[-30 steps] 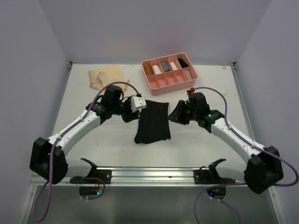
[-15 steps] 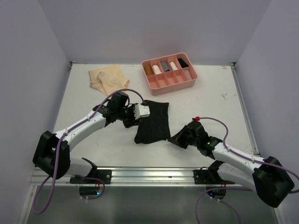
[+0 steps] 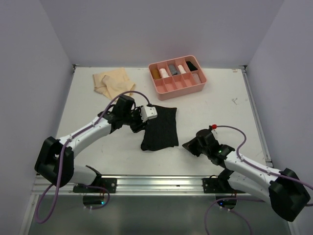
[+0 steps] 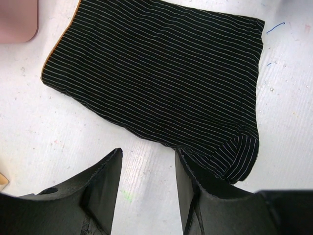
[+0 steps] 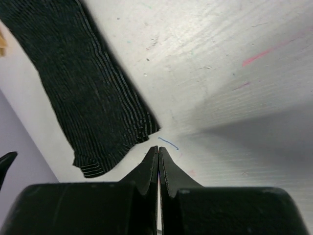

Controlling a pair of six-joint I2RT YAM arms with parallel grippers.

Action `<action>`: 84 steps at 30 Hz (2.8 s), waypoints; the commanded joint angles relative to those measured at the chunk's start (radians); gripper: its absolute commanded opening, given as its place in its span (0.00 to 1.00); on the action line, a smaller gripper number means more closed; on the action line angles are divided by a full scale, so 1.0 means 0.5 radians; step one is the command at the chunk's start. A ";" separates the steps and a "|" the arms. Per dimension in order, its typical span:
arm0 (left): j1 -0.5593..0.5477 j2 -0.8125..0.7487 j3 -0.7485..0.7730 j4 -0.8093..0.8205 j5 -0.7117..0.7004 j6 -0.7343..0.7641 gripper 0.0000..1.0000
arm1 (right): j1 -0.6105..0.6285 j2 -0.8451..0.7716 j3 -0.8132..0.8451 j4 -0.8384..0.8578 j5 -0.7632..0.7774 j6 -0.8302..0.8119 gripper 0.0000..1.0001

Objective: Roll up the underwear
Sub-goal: Fold the underwear

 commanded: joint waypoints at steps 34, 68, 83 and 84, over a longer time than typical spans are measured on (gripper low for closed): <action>-0.008 0.042 -0.064 0.218 -0.007 -0.086 0.51 | 0.294 0.738 0.304 0.371 0.241 0.123 0.00; -0.521 -0.059 -0.248 -0.092 -0.105 0.577 0.54 | 0.297 0.885 0.541 -0.316 0.223 0.021 0.00; -0.803 0.057 -0.321 -0.006 -0.369 0.709 0.58 | 0.297 0.879 0.534 -0.343 0.226 0.031 0.00; -0.803 0.069 -0.328 0.025 -0.390 0.697 0.56 | 0.294 0.876 0.534 -0.343 0.223 0.031 0.00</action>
